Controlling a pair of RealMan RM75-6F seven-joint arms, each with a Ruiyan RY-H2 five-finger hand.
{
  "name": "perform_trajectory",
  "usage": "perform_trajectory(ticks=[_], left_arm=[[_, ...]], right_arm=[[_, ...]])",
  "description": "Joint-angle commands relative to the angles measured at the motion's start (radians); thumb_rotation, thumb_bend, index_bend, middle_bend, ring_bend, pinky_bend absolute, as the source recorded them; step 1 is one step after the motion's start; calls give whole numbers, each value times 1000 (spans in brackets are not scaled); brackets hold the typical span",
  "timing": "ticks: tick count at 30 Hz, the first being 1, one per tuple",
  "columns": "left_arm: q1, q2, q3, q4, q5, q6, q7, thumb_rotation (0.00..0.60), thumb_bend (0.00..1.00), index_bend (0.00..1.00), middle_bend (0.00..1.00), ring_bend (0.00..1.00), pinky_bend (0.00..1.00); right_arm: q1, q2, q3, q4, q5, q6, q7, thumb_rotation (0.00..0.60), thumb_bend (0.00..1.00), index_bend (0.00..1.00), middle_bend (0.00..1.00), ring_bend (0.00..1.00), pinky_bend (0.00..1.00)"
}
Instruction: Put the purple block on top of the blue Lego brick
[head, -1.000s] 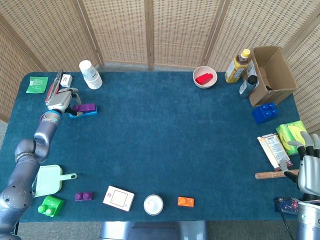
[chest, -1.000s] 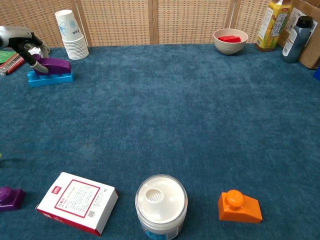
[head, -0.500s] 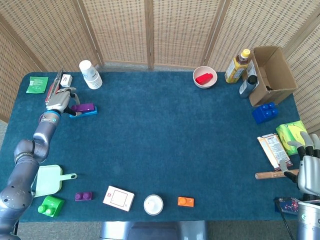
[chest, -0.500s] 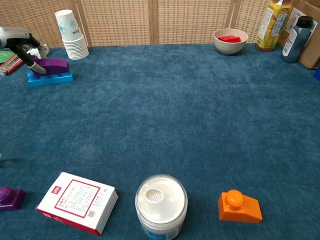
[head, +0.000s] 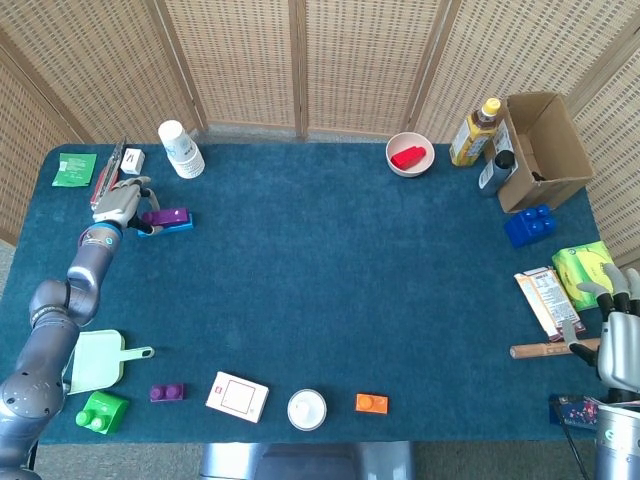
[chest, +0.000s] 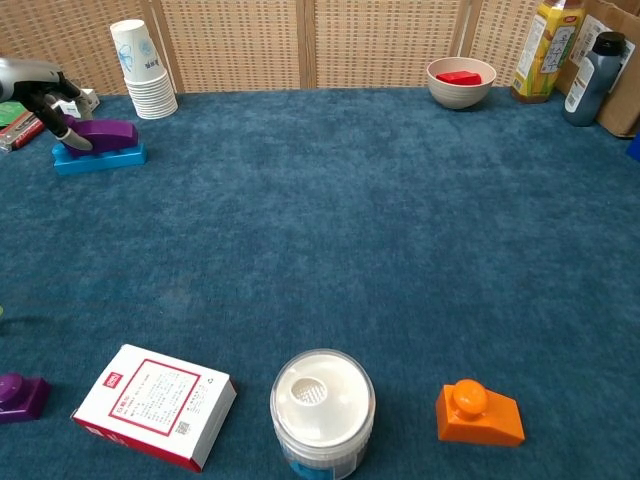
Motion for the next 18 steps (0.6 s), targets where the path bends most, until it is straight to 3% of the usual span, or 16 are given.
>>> perform_trajectory(ticks=[1, 10, 18], left_arm=[[1, 0, -3, -2, -3, 0, 3, 600, 362, 487, 85, 0, 0], [7, 4, -13, -8, -12, -9, 12, 600, 357, 445, 78, 0, 0], [8, 10, -19, -18, -16, -15, 15, 600, 341, 258, 57, 0, 0]], right_arm=[[-1, 0, 0, 1, 0, 1, 1, 600, 280, 311, 135, 0, 0], [-4, 1, 0, 1, -2, 3, 5, 600, 281, 310, 135, 0, 0], [-5, 1, 0, 2, -4, 4, 9, 600, 280, 310, 135, 0, 0]])
